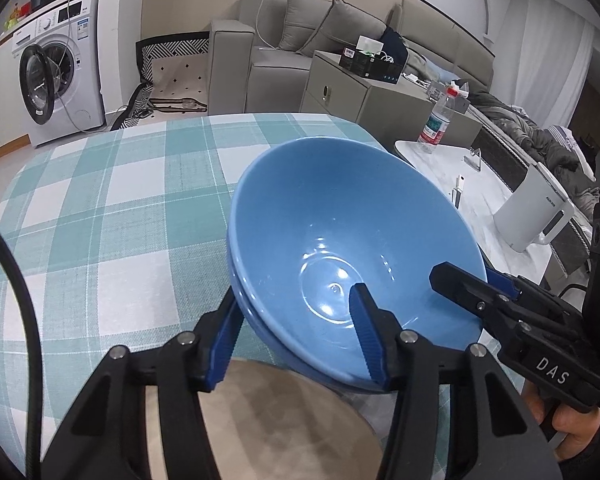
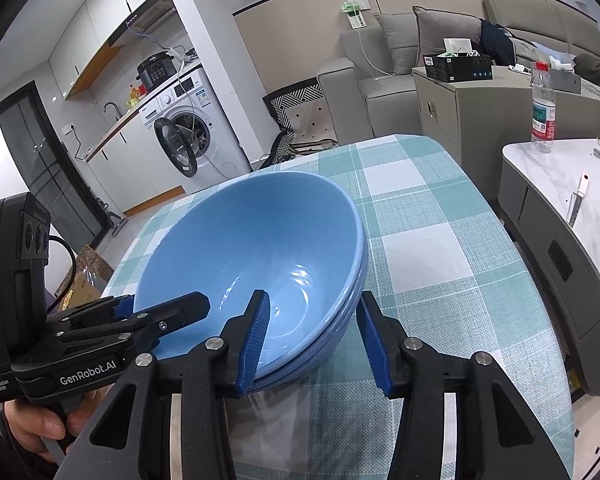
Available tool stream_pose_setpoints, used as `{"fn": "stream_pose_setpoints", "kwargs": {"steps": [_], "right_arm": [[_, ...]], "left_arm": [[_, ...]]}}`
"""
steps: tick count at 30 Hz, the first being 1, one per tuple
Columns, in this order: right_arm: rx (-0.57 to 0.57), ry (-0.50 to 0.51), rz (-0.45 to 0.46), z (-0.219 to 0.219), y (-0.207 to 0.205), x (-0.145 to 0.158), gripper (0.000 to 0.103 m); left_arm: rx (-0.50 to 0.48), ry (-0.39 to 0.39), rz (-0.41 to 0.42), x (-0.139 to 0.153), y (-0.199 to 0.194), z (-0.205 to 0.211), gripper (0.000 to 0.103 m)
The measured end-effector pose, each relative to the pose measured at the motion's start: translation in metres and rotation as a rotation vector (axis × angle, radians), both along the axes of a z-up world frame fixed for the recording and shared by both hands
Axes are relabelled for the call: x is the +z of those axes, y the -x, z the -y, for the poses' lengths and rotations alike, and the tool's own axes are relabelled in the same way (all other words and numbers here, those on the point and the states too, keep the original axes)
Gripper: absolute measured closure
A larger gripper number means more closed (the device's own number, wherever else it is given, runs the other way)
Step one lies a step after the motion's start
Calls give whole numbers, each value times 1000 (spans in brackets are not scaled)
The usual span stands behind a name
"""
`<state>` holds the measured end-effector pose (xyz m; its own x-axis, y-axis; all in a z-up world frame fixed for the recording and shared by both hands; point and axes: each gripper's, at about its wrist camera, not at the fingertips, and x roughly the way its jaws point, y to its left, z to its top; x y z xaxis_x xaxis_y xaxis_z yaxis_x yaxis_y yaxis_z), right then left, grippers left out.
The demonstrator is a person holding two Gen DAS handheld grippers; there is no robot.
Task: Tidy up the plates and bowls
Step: 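Lift the nested bowls with both grippers and carry them over the cream plate stack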
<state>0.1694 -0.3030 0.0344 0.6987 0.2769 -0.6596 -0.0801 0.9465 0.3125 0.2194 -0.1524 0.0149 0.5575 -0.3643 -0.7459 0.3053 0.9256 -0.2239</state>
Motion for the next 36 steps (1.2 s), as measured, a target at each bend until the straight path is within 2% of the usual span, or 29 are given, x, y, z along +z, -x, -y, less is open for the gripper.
{"fn": "stream_pose_setpoints", "kwargs": {"steps": [20, 36], "right_arm": [[10, -7, 57, 4, 13, 23, 56], [51, 0, 115, -10, 33, 50, 56]], "left_arm": [[17, -49, 98, 28, 16, 2, 50], [47, -39, 146, 51, 41, -14, 50]]}}
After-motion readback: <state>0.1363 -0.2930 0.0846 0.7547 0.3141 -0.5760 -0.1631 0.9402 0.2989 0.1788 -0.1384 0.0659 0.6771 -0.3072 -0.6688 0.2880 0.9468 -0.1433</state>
